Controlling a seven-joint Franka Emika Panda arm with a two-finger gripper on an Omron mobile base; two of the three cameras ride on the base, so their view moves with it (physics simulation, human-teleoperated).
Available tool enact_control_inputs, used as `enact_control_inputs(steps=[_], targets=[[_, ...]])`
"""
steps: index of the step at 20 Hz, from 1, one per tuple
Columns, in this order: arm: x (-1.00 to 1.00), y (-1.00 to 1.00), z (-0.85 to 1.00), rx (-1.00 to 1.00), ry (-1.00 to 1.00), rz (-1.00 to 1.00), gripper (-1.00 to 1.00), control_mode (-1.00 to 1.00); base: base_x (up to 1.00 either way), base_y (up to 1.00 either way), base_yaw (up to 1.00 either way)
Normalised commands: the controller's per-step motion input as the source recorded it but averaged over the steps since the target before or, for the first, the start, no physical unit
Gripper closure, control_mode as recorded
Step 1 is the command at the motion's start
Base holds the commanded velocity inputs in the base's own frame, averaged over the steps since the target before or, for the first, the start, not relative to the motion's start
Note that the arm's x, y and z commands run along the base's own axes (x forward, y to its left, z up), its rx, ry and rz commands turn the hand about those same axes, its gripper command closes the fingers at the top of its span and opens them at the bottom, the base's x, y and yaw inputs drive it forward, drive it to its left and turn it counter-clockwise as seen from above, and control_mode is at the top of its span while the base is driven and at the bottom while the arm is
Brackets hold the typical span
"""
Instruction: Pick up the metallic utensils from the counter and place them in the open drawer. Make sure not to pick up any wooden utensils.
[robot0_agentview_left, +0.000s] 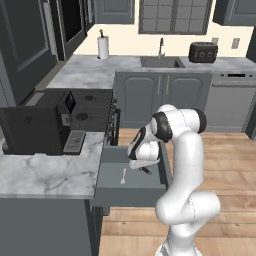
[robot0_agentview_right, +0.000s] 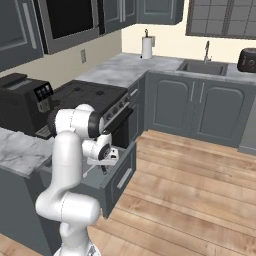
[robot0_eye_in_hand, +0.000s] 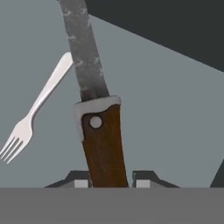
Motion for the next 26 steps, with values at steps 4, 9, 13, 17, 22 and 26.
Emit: enact_control_inputs(steps=[4, 9, 13, 17, 22, 26], targets=[[0.0, 0.08, 0.0, 0.0, 0.0, 0.0, -1.0, -1.0, 0.0, 0.0, 0.0], [0.0, 0.0, 0.06, -0.01, 0.01, 0.0, -1.0, -1.0, 0.0, 0.0, 0.0], [-0.03, 0.0, 0.53, -0.02, 0.05, 0.0, -1.0, -1.0, 0.0, 0.0, 0.0], [-0.32, -0.01, 0.95, 0.0, 0.0, -0.02, -1.0, -1.0, 0.0, 0.0, 0.0], [-0.64, 0.0, 1.0, 0.0, 0.0, 0.0, -1.0, -1.0, 0.0, 0.0, 0.0], [-0.77, -0.01, 0.84, -0.01, 0.0, 0.0, -1.0, -1.0, 0.0, 0.0, 0.0]])
